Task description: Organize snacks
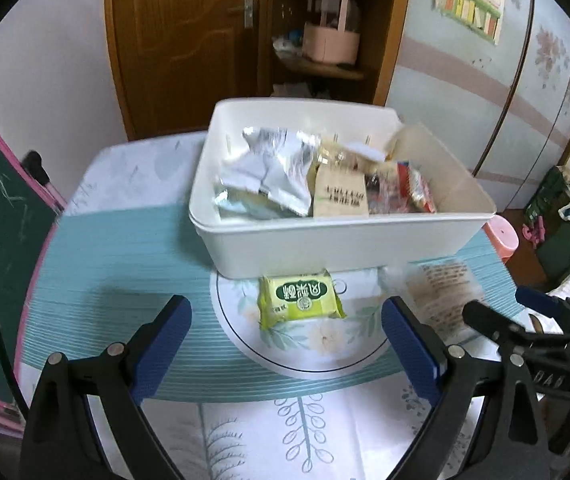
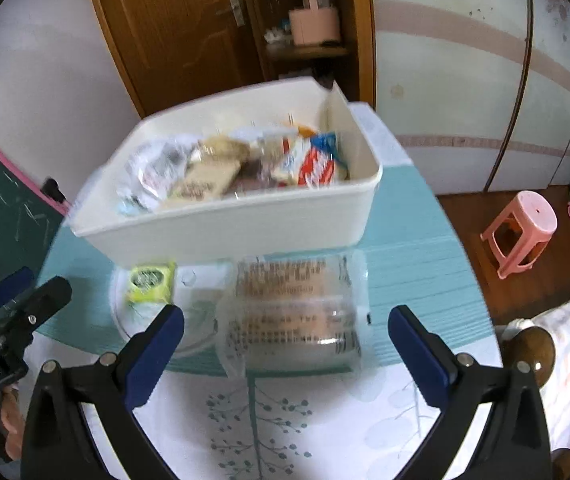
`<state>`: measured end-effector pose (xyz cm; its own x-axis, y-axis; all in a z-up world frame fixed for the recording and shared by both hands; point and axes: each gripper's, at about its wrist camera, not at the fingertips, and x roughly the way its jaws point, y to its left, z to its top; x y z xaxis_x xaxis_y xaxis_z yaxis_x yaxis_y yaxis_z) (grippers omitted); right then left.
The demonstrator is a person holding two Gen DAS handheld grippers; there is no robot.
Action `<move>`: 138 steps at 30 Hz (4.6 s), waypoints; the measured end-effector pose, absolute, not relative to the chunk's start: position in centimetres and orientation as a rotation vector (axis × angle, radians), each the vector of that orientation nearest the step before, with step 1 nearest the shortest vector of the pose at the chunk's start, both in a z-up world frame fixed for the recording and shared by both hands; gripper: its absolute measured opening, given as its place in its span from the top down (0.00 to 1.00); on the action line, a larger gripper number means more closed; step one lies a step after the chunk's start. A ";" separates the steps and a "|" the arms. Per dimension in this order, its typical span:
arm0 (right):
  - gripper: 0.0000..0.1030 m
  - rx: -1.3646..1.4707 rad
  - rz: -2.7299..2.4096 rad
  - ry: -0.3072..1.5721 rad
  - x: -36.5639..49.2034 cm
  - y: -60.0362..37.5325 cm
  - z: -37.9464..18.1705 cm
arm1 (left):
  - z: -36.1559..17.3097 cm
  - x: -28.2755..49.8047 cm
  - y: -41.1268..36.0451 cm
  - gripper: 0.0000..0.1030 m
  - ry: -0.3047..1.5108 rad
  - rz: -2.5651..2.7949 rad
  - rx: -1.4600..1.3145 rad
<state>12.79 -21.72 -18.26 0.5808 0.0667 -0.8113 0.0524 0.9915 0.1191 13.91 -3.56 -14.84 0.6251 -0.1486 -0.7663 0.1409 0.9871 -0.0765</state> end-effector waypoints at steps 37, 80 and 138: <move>0.14 -0.028 -0.068 1.002 15.1 -18.8 -23.1 | -23.2 19.2 -5.3 0.50 1.051 -0.086 -0.039; 0.28 -0.016 0.120 0.487 9.6 -17.6 3.0 | 3.5 15.4 -3.7 0.50 0.686 -0.188 0.085; 0.05 0.113 0.142 0.720 15.5 -17.4 -2.0 | -1.7 17.1 -0.8 0.02 0.859 -0.097 -0.009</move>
